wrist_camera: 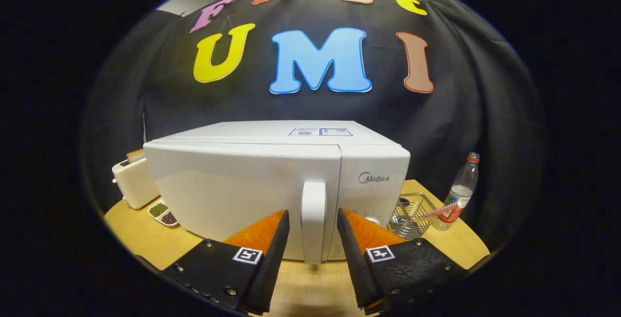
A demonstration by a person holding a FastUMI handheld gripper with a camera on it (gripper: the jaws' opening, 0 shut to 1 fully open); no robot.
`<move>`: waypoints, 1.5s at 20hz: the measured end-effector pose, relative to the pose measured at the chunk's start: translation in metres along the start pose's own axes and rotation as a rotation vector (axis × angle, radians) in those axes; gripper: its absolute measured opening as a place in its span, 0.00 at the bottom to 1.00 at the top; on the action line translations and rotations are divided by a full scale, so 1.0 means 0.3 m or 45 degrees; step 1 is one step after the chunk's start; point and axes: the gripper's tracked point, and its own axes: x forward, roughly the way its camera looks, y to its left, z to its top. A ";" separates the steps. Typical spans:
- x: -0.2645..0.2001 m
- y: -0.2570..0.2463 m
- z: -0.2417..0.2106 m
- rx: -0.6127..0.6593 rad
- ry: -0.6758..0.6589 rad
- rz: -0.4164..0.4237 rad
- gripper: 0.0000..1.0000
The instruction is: Open the microwave, put the food inside, and close the microwave door.
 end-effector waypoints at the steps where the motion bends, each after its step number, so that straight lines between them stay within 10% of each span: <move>1: 0.007 -0.023 0.003 -0.019 0.004 -0.047 0.63; 4: 0.021 -0.011 0.001 -0.009 -0.007 -0.031 0.33; 13: 0.030 -0.014 0.002 -0.007 0.041 -0.046 0.11; 30: -0.239 0.090 -0.084 -0.055 0.099 -0.020 0.05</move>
